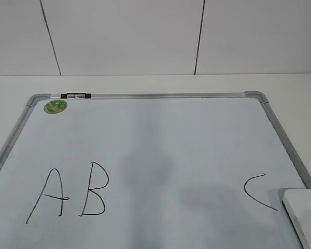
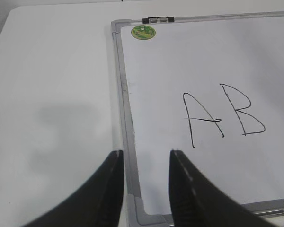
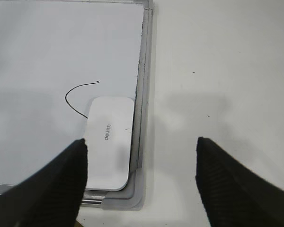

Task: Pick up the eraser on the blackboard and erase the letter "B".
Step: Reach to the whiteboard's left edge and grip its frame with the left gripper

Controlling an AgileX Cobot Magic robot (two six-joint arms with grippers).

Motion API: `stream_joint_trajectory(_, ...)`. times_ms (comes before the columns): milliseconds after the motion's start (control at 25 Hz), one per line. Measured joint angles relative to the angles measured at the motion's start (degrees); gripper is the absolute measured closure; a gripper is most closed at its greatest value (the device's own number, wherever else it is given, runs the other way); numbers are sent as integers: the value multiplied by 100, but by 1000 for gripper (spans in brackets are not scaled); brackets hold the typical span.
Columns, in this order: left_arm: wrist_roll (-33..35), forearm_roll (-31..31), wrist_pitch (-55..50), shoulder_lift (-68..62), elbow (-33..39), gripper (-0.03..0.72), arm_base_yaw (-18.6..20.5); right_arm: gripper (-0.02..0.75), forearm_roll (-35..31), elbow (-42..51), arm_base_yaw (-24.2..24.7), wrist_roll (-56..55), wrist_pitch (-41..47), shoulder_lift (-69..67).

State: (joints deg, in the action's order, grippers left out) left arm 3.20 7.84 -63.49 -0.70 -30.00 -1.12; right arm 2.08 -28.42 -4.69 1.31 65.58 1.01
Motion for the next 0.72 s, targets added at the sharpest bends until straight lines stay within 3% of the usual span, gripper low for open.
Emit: stream_joint_trajectory(720, 0, 0, 0, 0, 0, 443, 0, 187, 0, 0, 0, 0, 0, 0)
